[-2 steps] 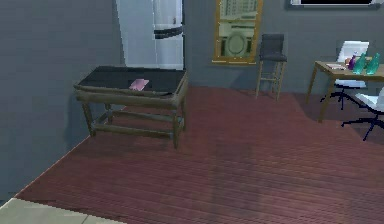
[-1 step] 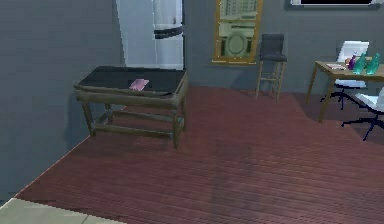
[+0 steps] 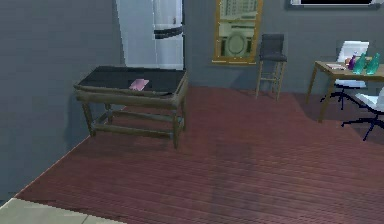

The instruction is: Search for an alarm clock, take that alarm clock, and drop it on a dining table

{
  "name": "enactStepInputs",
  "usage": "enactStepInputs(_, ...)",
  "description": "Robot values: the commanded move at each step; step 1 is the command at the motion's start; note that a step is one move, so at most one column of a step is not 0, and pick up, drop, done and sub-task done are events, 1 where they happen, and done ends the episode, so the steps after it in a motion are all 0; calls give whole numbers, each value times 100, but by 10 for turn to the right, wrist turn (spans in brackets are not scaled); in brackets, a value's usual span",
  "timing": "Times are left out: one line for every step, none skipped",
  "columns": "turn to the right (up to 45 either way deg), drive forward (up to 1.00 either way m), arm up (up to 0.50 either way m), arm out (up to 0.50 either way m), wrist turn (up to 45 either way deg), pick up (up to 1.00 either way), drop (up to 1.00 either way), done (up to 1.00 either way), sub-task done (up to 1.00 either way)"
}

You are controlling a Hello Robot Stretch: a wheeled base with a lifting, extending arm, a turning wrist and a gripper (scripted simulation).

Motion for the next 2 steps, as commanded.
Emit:
enactStepInputs(0, 0, 10, 0, 0, 0, 0, 0, 0)
enactStepInputs(0, 0, 0, 0, -450, 0, 0, 0, 0)
